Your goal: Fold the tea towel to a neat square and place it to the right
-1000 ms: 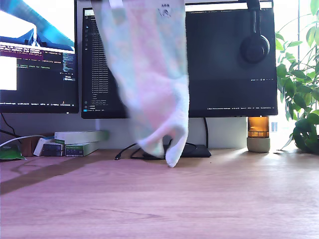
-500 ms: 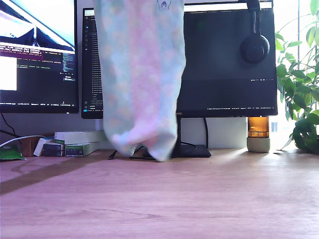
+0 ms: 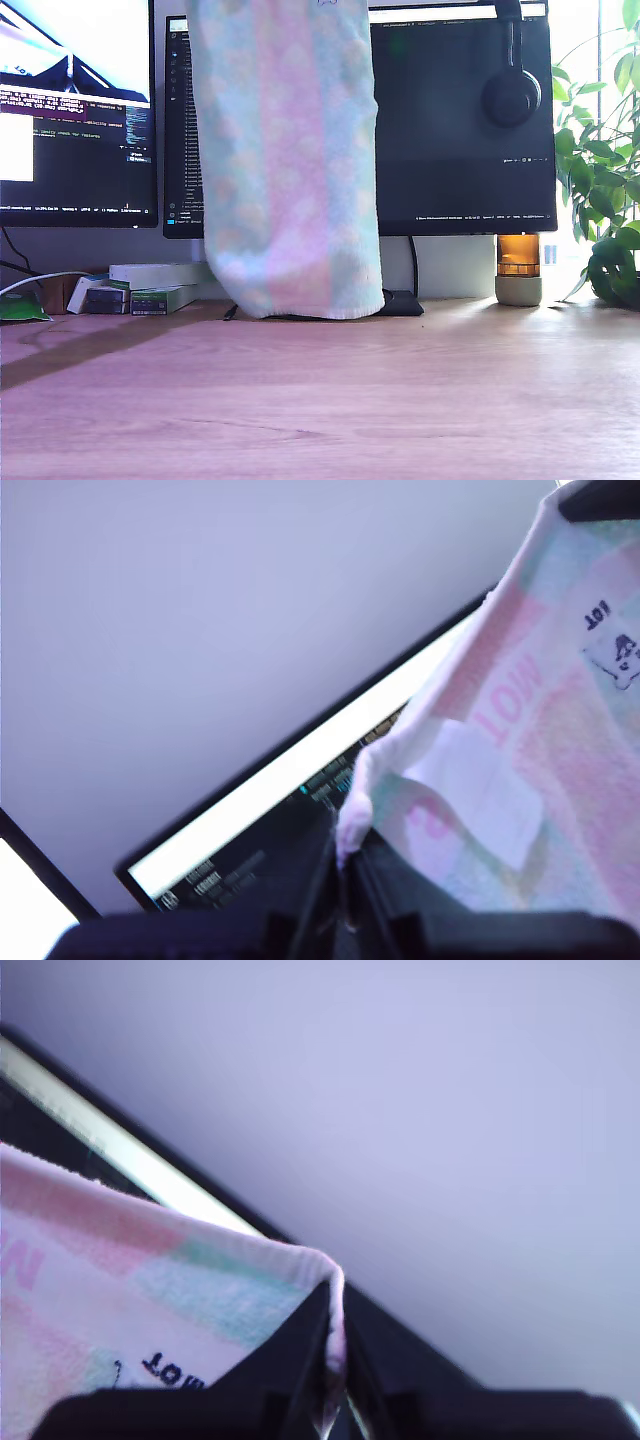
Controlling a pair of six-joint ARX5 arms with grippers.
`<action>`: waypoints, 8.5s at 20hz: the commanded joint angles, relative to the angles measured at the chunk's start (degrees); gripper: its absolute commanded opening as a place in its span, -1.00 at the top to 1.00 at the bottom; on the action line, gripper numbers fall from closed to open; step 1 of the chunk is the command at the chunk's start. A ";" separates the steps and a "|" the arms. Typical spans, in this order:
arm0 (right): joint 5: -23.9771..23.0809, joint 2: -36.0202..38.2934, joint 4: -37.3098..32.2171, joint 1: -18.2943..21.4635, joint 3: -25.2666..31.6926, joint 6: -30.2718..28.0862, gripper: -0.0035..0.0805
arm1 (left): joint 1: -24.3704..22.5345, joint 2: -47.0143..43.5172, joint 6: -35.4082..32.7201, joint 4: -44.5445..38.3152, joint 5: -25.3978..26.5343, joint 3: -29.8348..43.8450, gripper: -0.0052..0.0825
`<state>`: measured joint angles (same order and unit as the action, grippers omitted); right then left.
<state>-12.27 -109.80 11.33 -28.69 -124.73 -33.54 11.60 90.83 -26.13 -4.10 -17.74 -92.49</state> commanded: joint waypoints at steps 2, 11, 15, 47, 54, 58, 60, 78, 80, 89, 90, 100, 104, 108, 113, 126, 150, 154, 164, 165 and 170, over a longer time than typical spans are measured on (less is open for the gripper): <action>-1.90 -0.13 2.89 2.01 -1.84 -0.98 0.94 | -1.64 -1.55 -0.42 2.08 0.59 -1.55 0.94; 5.14 0.28 32.89 2.47 -1.84 11.23 0.94 | -3.34 -1.60 0.46 27.50 -9.35 -1.62 0.94; 9.33 0.98 43.47 2.47 -1.84 13.42 0.94 | -3.13 -1.57 -0.57 39.34 -13.16 -1.57 0.94; 17.51 37.77 15.04 -2.40 62.73 25.94 0.94 | -7.43 -37.55 11.26 21.44 -19.21 50.21 0.93; 16.22 47.87 15.72 -9.64 77.22 33.00 0.94 | 5.35 -50.29 19.65 26.10 -13.11 59.41 0.93; 14.14 53.33 18.18 -13.73 78.79 36.65 0.94 | 14.29 -56.37 24.90 28.96 -4.72 60.26 0.93; 12.85 54.42 19.43 -15.65 78.99 38.05 0.94 | 17.86 -57.83 26.18 30.32 -1.64 60.26 0.93; 8.76 67.98 54.23 -32.83 78.99 49.77 0.94 | 43.43 -57.35 47.95 43.34 -1.77 60.24 0.93; 8.70 68.87 53.62 -33.07 78.99 49.86 0.94 | 45.53 -57.35 48.72 43.30 -1.55 60.26 0.93; 5.03 56.87 37.16 -30.34 78.99 43.69 0.94 | 45.46 -52.74 44.83 36.76 14.12 60.24 0.93; 4.63 54.38 35.23 -29.22 78.99 41.48 0.94 | 44.92 -51.32 43.34 35.56 15.74 60.24 0.93; 12.70 40.09 10.03 -8.20 78.86 26.29 0.94 | 30.58 -37.18 32.00 22.32 19.78 60.24 0.93; 16.41 36.17 2.67 -4.00 78.84 25.94 0.94 | 23.89 -31.74 28.26 15.28 16.04 60.24 0.93; 16.81 32.15 -0.79 -2.80 76.87 25.57 0.94 | 19.54 -26.01 27.04 10.75 11.98 60.24 0.93; 17.27 25.05 -5.11 -1.55 73.46 24.33 0.94 | 17.22 -19.17 24.17 5.44 10.45 60.24 0.93; 17.77 11.30 -15.02 0.33 71.12 22.97 0.94 | 12.17 -6.75 20.06 -6.38 10.45 60.24 0.93; 16.83 13.29 -3.10 3.56 64.13 26.21 0.95 | 8.20 -15.65 20.79 -4.48 8.44 59.91 0.94; 17.22 16.94 -3.72 3.63 67.56 26.03 0.95 | 6.91 -16.74 20.98 -4.17 3.43 60.70 0.94; 26.32 35.85 -22.60 3.50 92.02 32.39 0.95 | 10.25 -27.17 29.70 -17.18 -4.61 76.04 0.94; 29.35 36.65 -23.04 3.08 93.68 32.28 0.95 | 12.17 -27.93 30.86 -17.33 -6.82 76.96 0.94; 39.93 32.65 -17.40 1.38 94.79 30.42 0.95 | 24.98 -26.77 30.75 -13.38 -6.45 77.31 0.94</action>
<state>26.98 -75.48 -6.24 -26.85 -30.28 -2.50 35.83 63.16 4.45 -17.63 -24.69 -16.47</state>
